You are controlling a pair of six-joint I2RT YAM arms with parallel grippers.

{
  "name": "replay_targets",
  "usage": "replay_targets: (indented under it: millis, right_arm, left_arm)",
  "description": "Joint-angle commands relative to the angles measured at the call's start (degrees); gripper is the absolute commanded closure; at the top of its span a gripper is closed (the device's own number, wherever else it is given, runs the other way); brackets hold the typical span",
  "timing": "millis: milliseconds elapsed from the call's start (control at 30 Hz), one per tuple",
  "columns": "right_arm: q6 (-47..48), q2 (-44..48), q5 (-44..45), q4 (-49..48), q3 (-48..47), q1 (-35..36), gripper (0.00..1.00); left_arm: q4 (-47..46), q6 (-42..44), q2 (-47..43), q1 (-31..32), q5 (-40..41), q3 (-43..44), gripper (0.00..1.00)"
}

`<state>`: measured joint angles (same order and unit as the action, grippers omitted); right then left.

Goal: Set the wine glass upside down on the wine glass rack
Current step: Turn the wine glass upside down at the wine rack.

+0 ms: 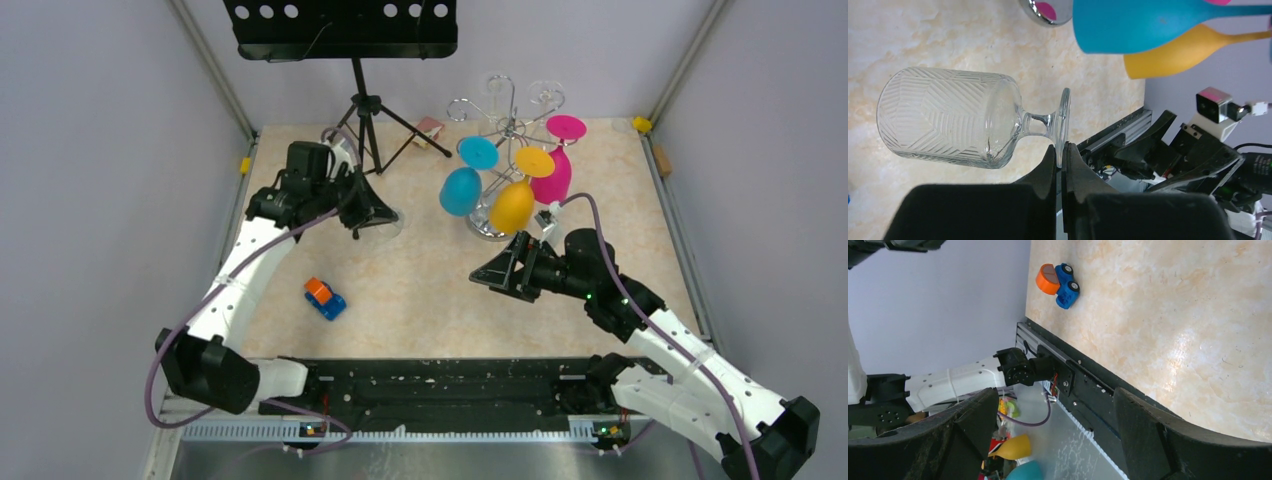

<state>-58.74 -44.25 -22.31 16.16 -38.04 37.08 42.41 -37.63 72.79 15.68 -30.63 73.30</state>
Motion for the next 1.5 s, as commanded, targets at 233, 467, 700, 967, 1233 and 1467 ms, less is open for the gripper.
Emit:
replay_targets:
  millis: [233,467,700,967,1233,1467]
  right_arm:
    - [0.1,1.0,0.7,1.0,-2.9,0.5,0.14]
    - [0.4,1.1,1.2,2.5,-3.5,0.5,0.14]
    - [0.8,1.0,1.1,3.6,-3.8,0.5,0.14]
    - [0.6,1.0,1.0,4.1,-3.6,0.5,0.13]
    - [0.0,1.0,1.6,4.6,-3.3,0.6,0.13]
    - [-0.3,1.0,1.5,4.4,-2.9,0.5,0.13]
  left_arm:
    - [-17.9,-13.3,9.8,-2.1,-6.7,13.9,1.00]
    - [-35.3,-33.4,13.8,-3.3,-10.6,12.9,1.00]
    - [-54.1,-51.0,17.6,-3.5,-11.0,9.7,1.00]
    - [-56.3,-53.7,19.0,-3.5,-10.4,10.6,1.00]
    - [-56.3,-53.5,20.8,-2.9,-11.3,12.0,1.00]
    - [-56.4,-52.9,21.0,-1.7,-9.7,13.2,1.00]
